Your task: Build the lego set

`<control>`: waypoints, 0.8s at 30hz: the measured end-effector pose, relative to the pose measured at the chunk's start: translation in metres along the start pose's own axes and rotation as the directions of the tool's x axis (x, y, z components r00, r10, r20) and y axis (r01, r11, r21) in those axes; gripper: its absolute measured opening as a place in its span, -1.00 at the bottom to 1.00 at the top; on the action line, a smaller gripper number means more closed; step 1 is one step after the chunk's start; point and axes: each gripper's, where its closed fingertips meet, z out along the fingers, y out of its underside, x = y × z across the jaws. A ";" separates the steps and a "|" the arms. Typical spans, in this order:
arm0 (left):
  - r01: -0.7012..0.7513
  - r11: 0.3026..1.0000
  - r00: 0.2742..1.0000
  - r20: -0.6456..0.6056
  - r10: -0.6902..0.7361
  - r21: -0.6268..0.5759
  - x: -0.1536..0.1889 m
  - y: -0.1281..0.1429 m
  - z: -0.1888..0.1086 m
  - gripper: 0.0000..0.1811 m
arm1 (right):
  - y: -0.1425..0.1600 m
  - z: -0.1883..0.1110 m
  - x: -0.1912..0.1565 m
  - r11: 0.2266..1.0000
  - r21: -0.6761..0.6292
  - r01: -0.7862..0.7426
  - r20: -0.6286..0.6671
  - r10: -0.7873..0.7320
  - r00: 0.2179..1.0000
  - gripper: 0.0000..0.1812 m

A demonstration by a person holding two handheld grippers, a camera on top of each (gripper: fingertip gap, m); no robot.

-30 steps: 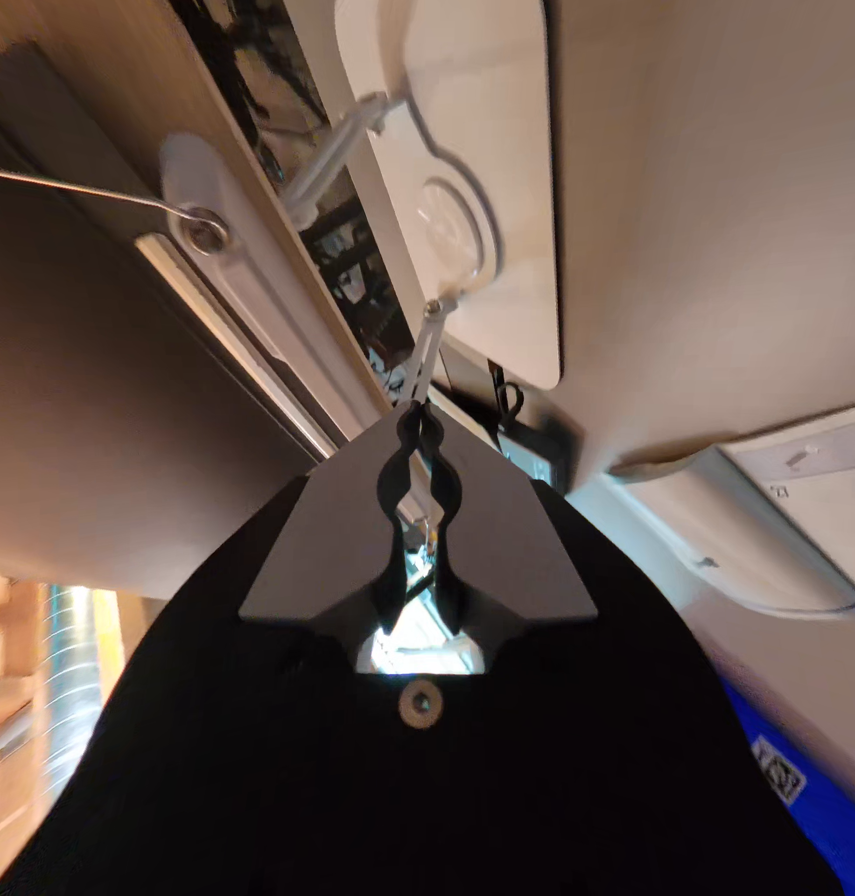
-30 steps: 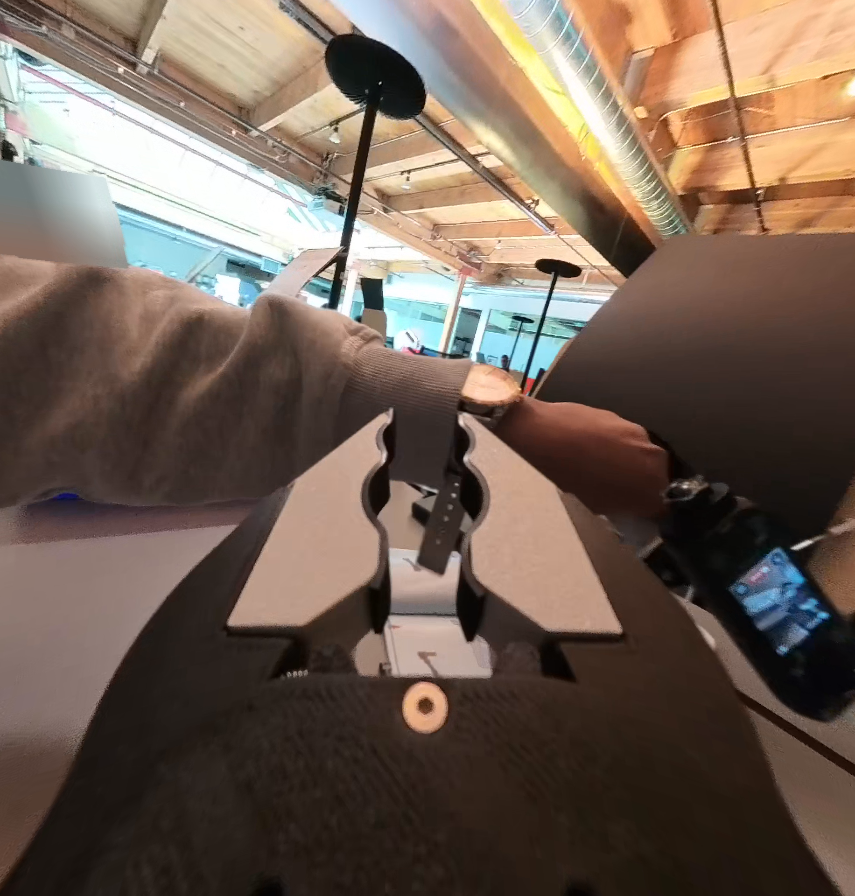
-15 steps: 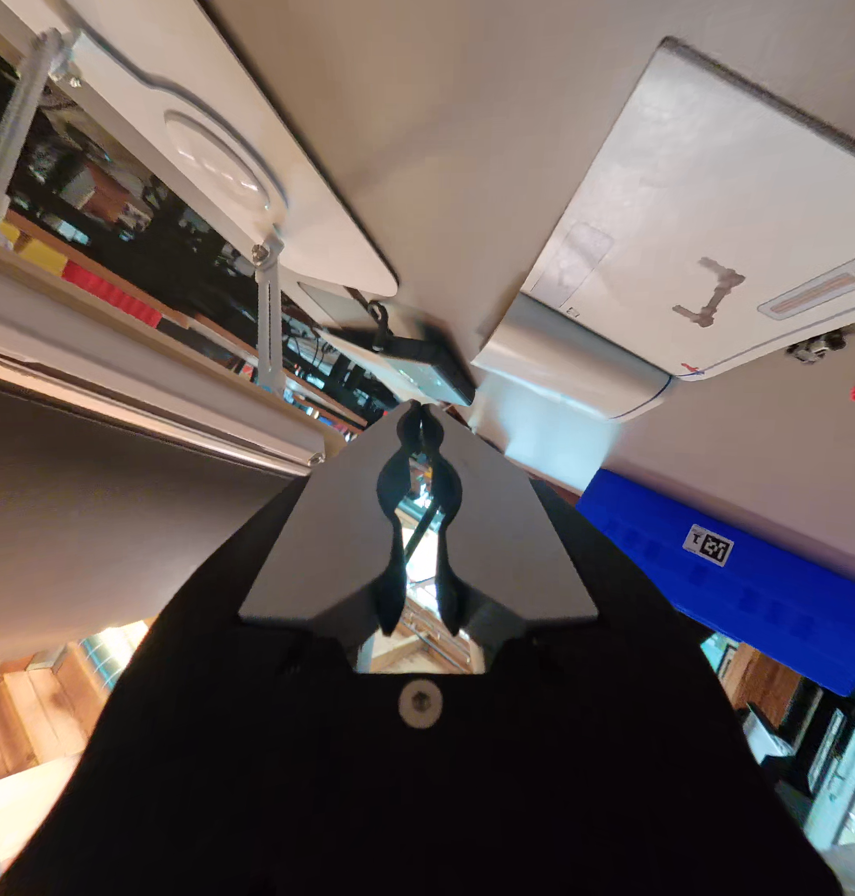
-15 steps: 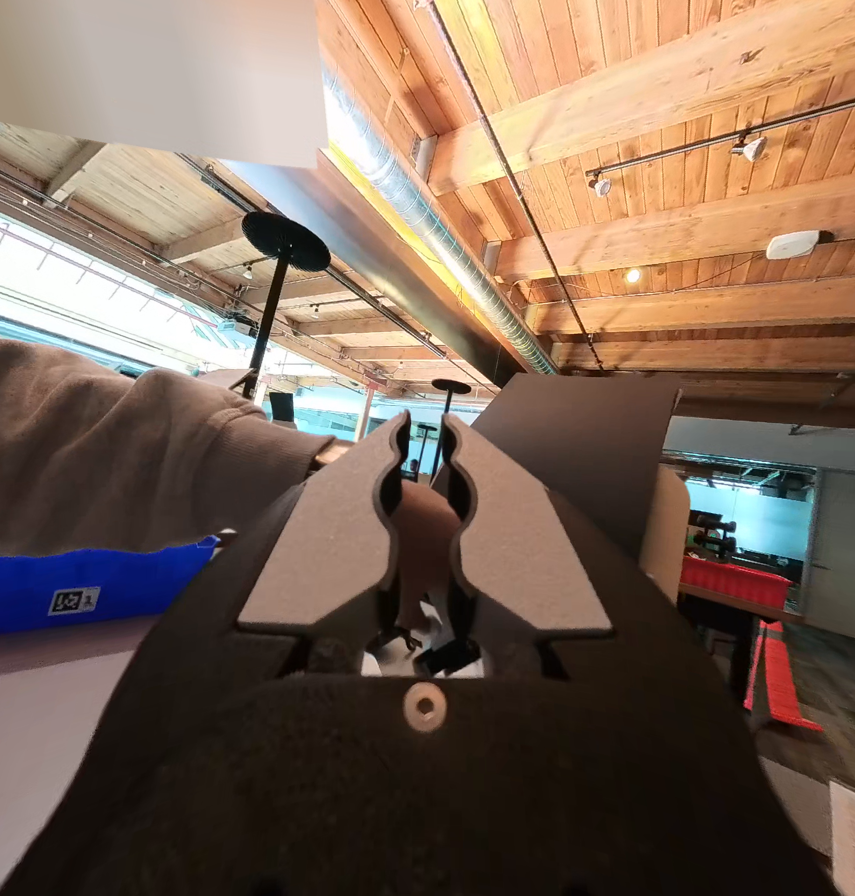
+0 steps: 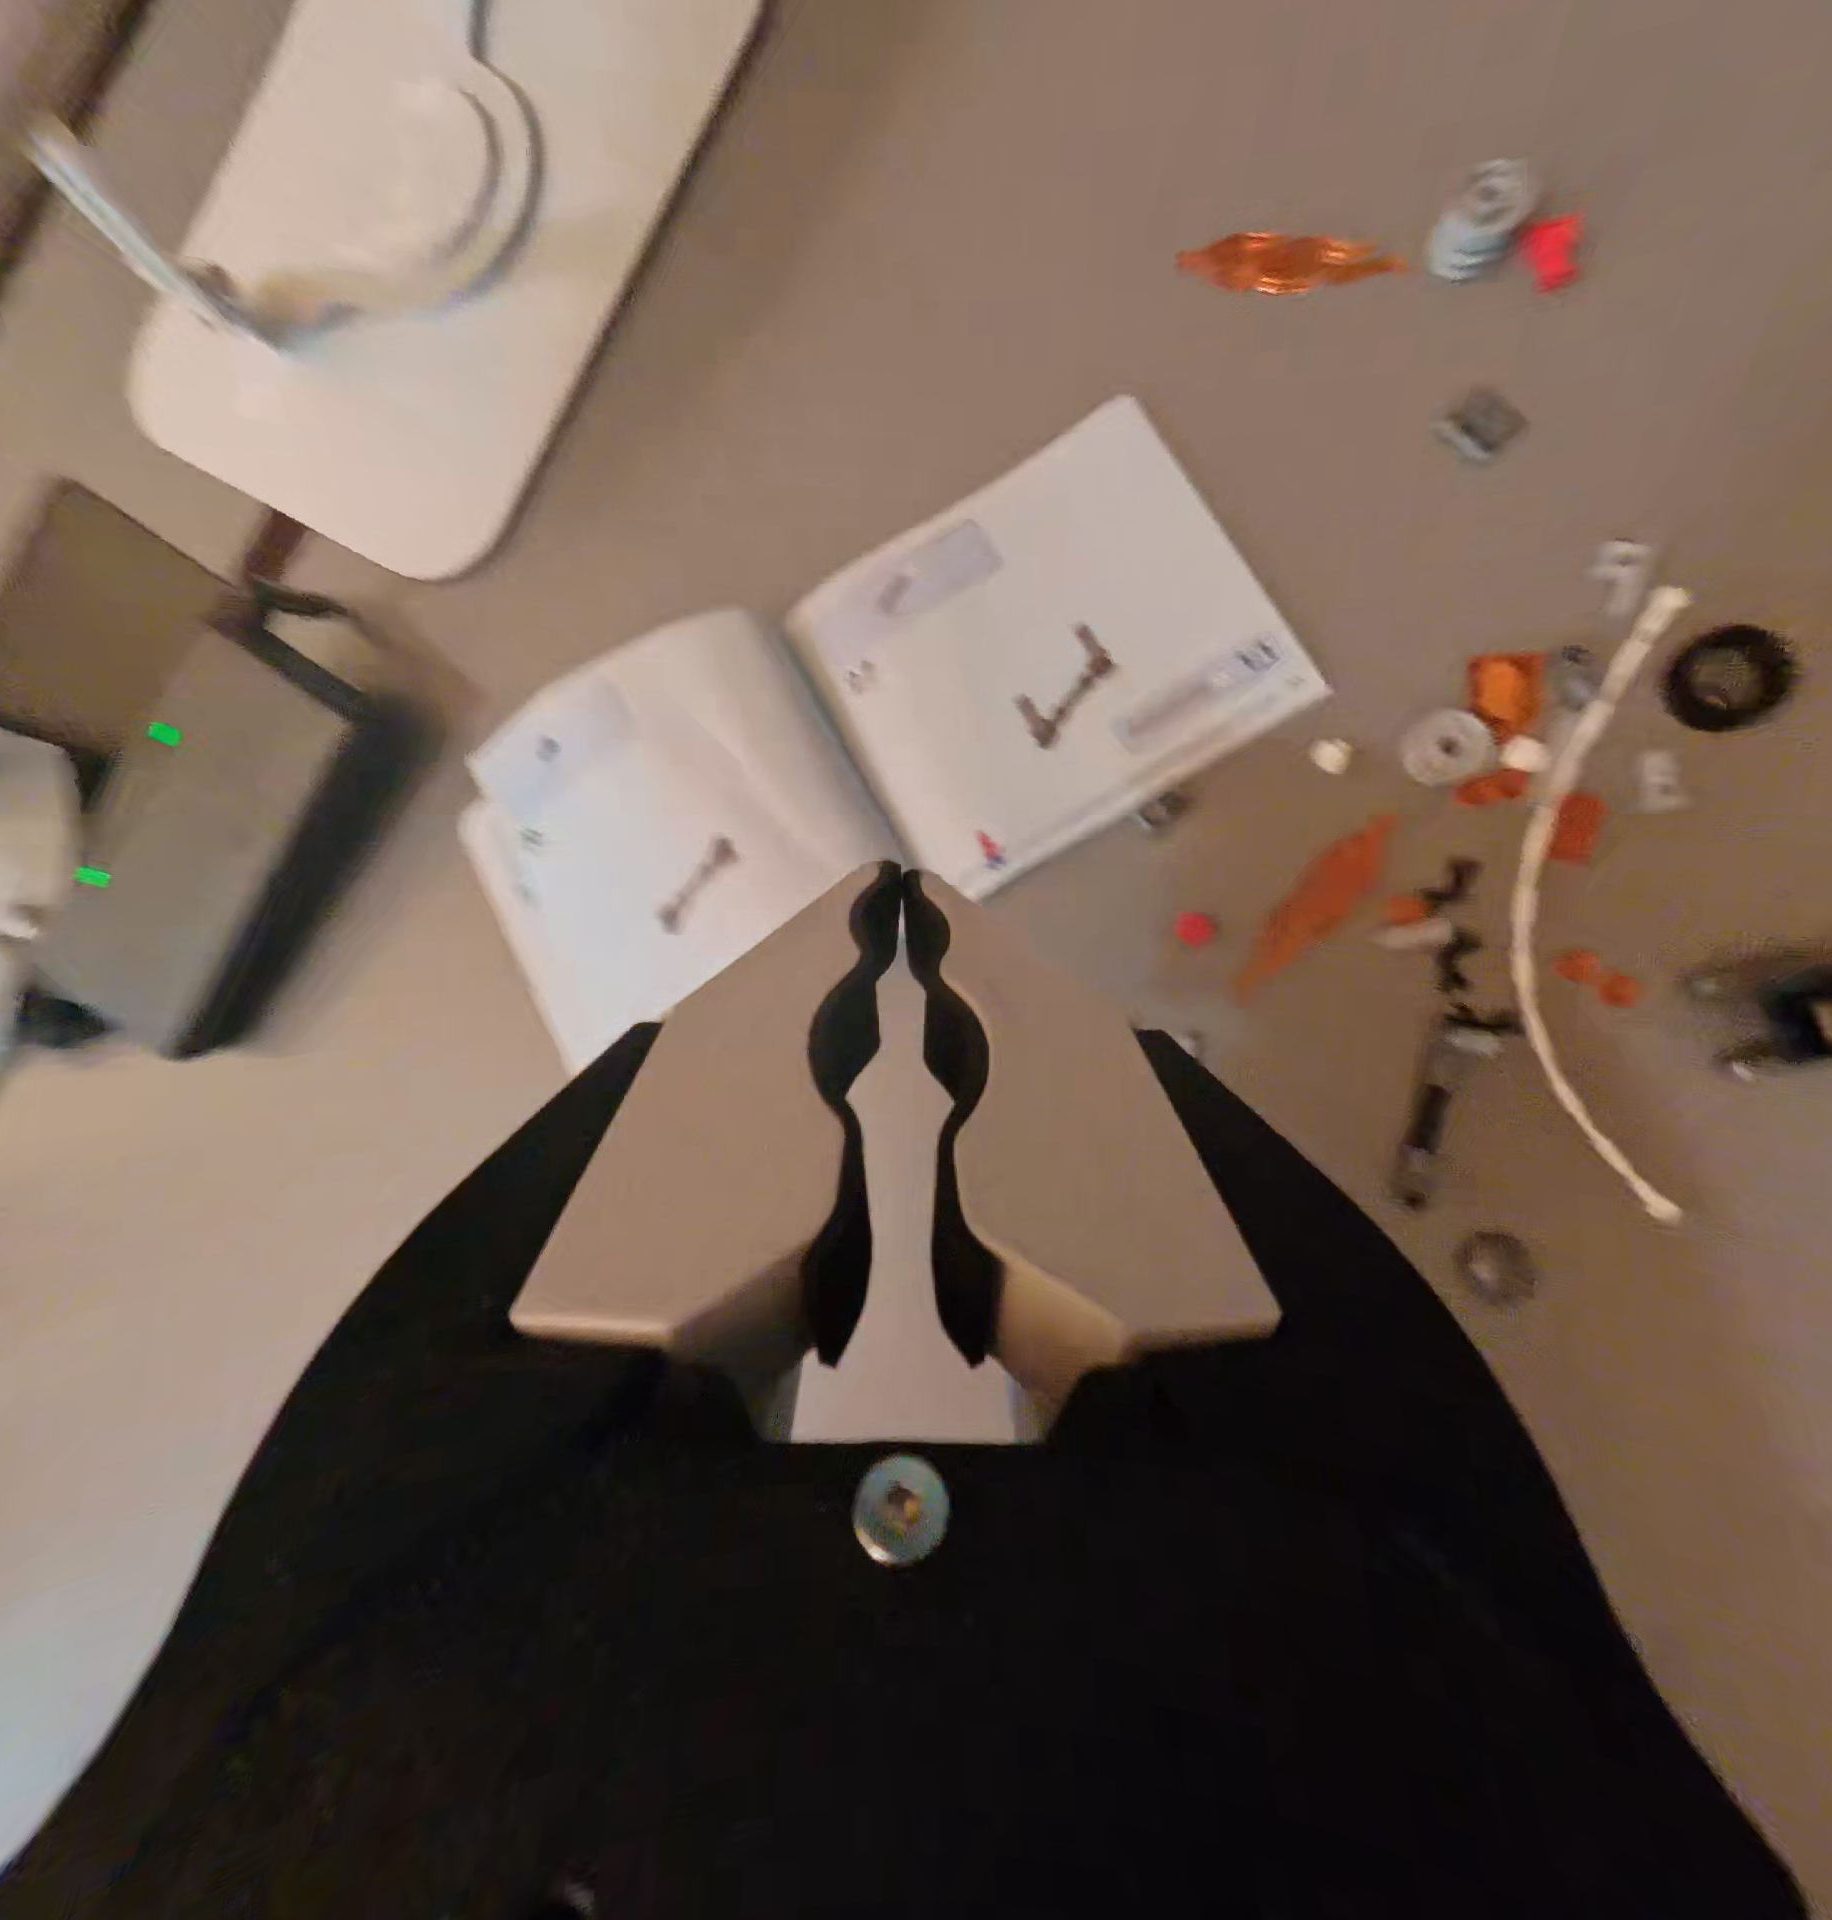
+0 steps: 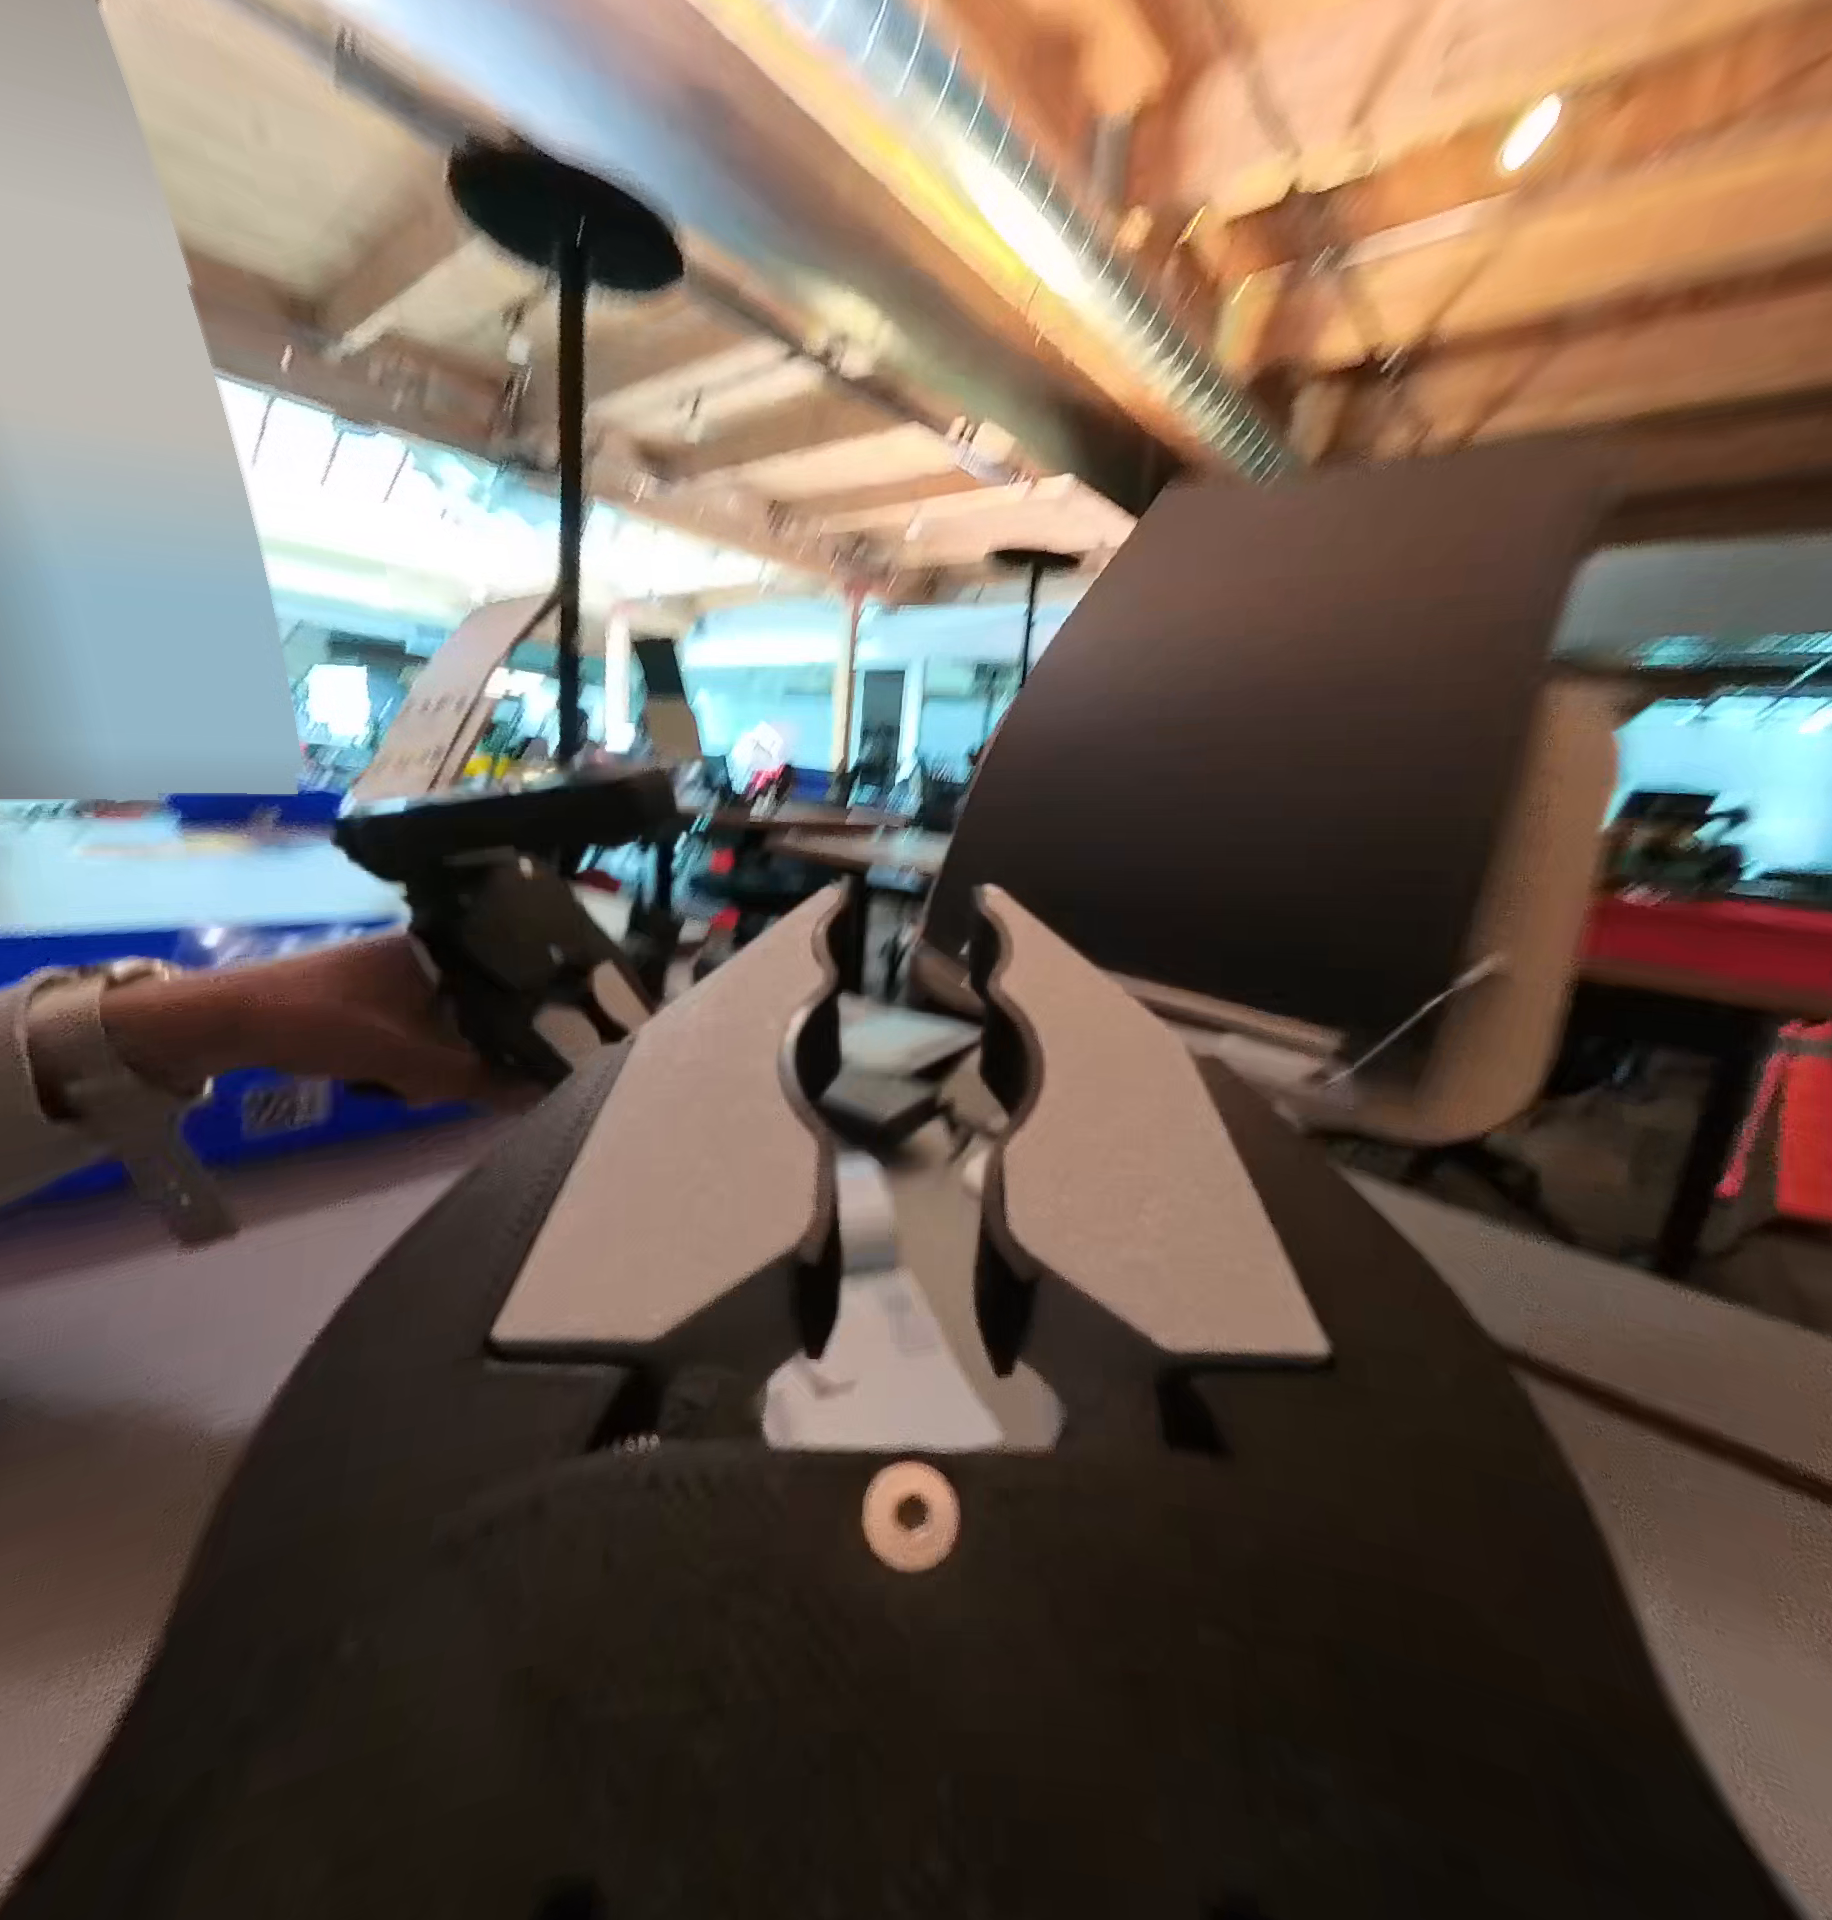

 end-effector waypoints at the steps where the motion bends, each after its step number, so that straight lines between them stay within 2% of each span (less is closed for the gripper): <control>1: 0.029 0.999 0.999 -0.032 -0.028 0.020 0.007 0.010 -0.001 -1.00 | 0.016 0.010 -0.008 0.997 -0.071 -0.007 0.039 0.010 0.999 -0.72; 2: 0.046 0.998 0.998 -0.053 -0.045 0.029 0.012 0.021 -0.001 -1.00 | 0.032 0.019 -0.016 0.989 -0.148 -0.003 0.076 0.014 0.997 -0.63; 4: 0.076 0.996 0.991 -0.112 -0.071 0.044 0.024 0.036 -0.001 -1.00 | 0.059 0.035 -0.031 0.963 -0.263 0.050 0.138 -0.014 0.990 -0.60; 8: 0.133 0.990 0.955 -0.274 -0.115 0.049 0.058 0.055 0.004 -0.90 | 0.094 0.056 -0.054 0.943 -0.302 0.142 0.245 -0.067 0.967 -0.66; 11: 0.080 0.997 0.961 -0.266 -0.083 -0.020 0.067 0.072 0.021 -0.83 | 0.122 0.056 -0.068 0.925 -0.351 0.143 0.298 -0.034 0.954 -0.66; 12: 0.079 0.997 0.965 -0.250 -0.082 -0.022 0.066 0.073 0.024 -0.84 | 0.129 0.054 -0.070 0.917 -0.368 0.153 0.303 -0.037 0.952 -0.66; 14: 0.111 0.994 0.943 -0.313 -0.110 -0.015 0.074 0.070 0.021 -0.97 | 0.137 0.049 -0.072 0.901 -0.388 0.195 0.311 -0.072 0.948 -0.68; 17: 0.115 0.993 0.943 -0.315 -0.112 -0.008 0.074 0.070 0.019 -1.00 | 0.144 0.042 -0.073 0.883 -0.402 0.242 0.316 -0.114 0.942 -0.69; 19: 0.145 0.988 0.936 -0.332 -0.118 0.058 0.074 0.059 0.011 -1.00 | 0.154 0.038 -0.078 0.868 -0.444 0.221 0.340 -0.065 0.938 -0.65; 22: 0.232 0.956 0.893 -0.429 -0.136 0.181 0.079 0.038 -0.006 -1.00 | 0.175 0.029 -0.092 0.811 -0.565 0.150 0.385 0.099 0.918 -0.59; 24: 0.235 0.956 0.892 -0.429 -0.141 0.175 0.077 0.040 -0.005 -1.00 | 0.180 0.027 -0.094 0.790 -0.603 0.114 0.378 0.157 0.912 -0.59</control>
